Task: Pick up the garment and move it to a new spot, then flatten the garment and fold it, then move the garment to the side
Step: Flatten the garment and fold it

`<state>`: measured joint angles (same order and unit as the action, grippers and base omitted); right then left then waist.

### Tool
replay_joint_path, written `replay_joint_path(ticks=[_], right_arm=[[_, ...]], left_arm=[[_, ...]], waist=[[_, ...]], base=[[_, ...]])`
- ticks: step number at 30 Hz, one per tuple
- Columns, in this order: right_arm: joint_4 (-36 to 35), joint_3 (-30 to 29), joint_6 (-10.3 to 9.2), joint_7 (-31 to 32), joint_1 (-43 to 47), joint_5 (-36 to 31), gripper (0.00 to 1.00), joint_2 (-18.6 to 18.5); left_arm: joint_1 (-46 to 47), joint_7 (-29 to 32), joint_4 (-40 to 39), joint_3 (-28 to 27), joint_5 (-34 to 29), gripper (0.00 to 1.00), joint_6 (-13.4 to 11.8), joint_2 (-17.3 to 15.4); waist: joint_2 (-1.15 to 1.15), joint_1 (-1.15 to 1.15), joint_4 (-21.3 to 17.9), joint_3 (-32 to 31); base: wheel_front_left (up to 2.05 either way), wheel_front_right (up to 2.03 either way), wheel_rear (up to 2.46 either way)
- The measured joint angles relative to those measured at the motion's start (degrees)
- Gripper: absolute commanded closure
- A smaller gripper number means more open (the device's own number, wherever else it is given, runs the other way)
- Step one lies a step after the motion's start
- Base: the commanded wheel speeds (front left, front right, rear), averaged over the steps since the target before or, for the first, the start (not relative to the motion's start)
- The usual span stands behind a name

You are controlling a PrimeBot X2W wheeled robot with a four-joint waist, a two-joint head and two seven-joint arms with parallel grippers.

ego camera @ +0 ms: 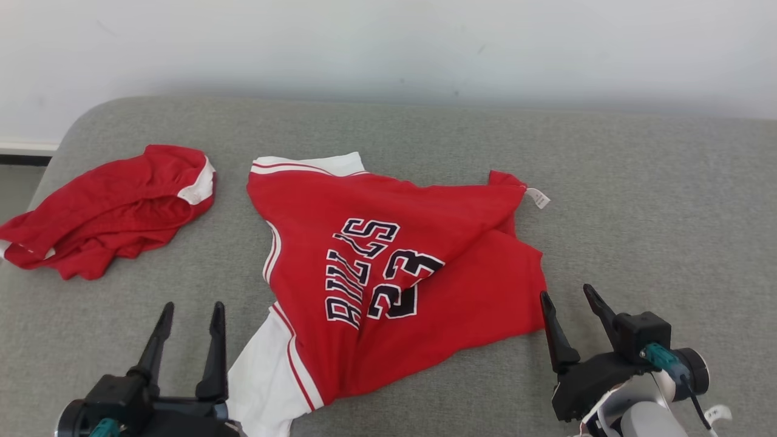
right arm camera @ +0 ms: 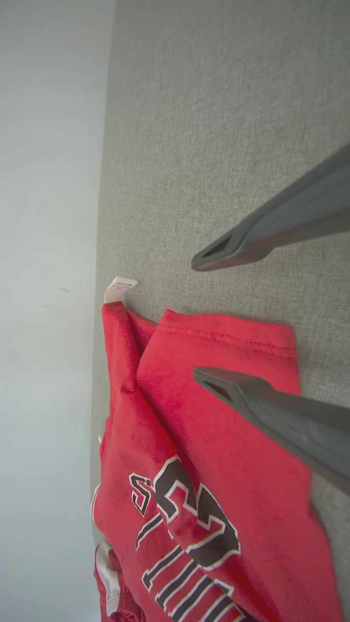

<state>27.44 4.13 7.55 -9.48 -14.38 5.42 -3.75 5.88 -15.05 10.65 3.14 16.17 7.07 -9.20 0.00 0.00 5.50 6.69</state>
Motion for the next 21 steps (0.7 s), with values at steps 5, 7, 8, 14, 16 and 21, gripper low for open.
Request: replay_joint_path(ticks=[5, 7, 8, 14, 16, 21], right_arm=[[6.44, 0.9, 0.0, 1.33, -3.57, 0.21, 0.0, -1.47], [9.35, 1.08, 0.0, 1.88, -4.82, 0.64, 0.0, -1.65], [10.8, 1.15, 0.0, 2.0, -5.35, 0.71, 0.0, -1.75], [17.26, 2.76, 0.0, 1.29, -7.48, 3.03, 1.0, -1.67], [18.35, 3.12, 0.0, 0.03, -8.11, 4.26, 1.0, -1.64], [19.46, 2.99, 0.0, -2.96, -9.1, 5.23, 1.0, -3.1]], left_arm=[[1.45, 0.0, 0.69, 1.43, -0.13, 0.0, 0.07, 0.91], [1.82, 0.0, 1.07, 1.88, -0.13, 0.0, 0.09, 1.12], [1.93, 0.0, 1.27, 2.11, -0.12, 0.0, 0.18, 1.2], [2.41, 0.0, 1.92, 2.63, 0.29, 0.0, 0.35, 1.07], [2.32, 0.0, 1.99, 2.42, 0.4, 0.0, 0.4, 0.89], [1.33, 0.0, 2.26, 1.64, 0.55, 0.0, 0.44, 0.57]], waist=[[0.0, 0.0, 2.05, 0.6], [0.0, 0.0, 2.88, 0.88], [0.0, 0.0, 3.26, 1.01], [0.0, 0.0, 4.74, 1.38], [0.0, 0.0, 4.63, 1.22], [0.0, 0.0, 3.06, 0.53]], base=[[0.0, 0.0, 0.0], [0.0, 0.0, 0.0], [0.0, 0.0, 0.0], [0.0, 0.0, 0.0], [0.0, 0.0, 0.0], [0.0, 0.0, 0.0]])
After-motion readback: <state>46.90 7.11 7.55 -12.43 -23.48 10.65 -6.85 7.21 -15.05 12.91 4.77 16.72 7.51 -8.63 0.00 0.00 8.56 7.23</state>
